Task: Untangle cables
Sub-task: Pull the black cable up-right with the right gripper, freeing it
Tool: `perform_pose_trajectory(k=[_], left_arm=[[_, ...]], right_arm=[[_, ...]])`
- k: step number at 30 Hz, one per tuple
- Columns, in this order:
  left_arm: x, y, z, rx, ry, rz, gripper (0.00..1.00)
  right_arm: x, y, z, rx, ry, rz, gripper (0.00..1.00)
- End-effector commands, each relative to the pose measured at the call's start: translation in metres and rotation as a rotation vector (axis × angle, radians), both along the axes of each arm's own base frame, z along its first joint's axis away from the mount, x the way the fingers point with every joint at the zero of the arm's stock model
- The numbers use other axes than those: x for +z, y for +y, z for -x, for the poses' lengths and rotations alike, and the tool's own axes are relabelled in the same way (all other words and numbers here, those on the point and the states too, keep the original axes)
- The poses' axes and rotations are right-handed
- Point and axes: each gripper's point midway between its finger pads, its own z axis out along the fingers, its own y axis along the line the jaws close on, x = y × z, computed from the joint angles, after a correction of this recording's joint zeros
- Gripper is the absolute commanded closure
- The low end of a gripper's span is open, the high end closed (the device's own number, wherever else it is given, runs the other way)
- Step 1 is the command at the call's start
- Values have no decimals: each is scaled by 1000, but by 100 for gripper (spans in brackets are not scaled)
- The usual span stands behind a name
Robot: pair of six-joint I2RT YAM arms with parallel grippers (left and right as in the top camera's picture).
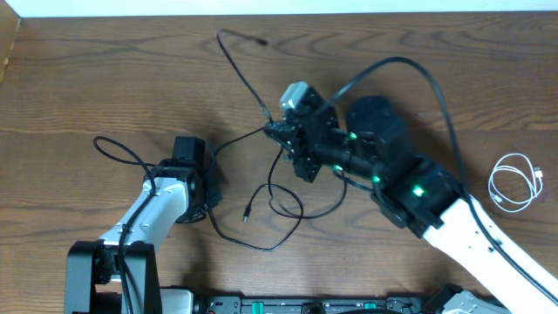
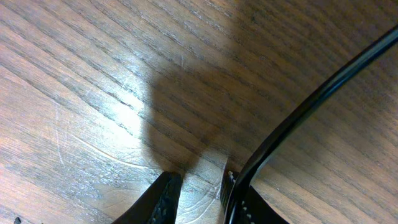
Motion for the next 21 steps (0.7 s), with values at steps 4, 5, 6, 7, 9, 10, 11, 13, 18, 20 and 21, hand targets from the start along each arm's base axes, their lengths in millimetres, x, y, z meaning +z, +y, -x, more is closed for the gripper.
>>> perform_pose_trajectory(k=[4, 5, 6, 7, 9, 10, 11, 13, 18, 20, 21], left_arm=[[-15, 12, 20, 26, 71, -57, 72], [-15, 12, 20, 26, 72, -57, 72], [-15, 12, 20, 26, 71, -57, 72], [-15, 12, 19, 26, 71, -57, 72], [-15, 12, 20, 26, 71, -56, 71], [-15, 12, 19, 26, 71, -57, 71], [-15, 12, 20, 26, 71, -57, 71], [-15, 12, 20, 25, 72, -56, 71], [-15, 12, 21, 25, 75, -57, 71], [-15, 12, 21, 25, 75, -57, 71], [-15, 12, 21, 25, 75, -57, 71]], right_arm=[[17, -58, -51, -417, -189, 119, 99], [18, -67, -57, -477, -200, 131, 99], [20, -77, -63, -543, -214, 140, 99], [24, -83, -67, -588, -226, 141, 99], [30, -90, -71, -636, -244, 132, 99], [32, -92, -72, -651, -251, 127, 99], [33, -95, -73, -668, -255, 128, 99], [32, -106, -77, -730, -258, 150, 99], [9, -136, -83, -875, -227, 281, 99], [-6, -145, -85, -904, -183, 329, 99], [-14, -148, -86, -913, -164, 349, 99]])
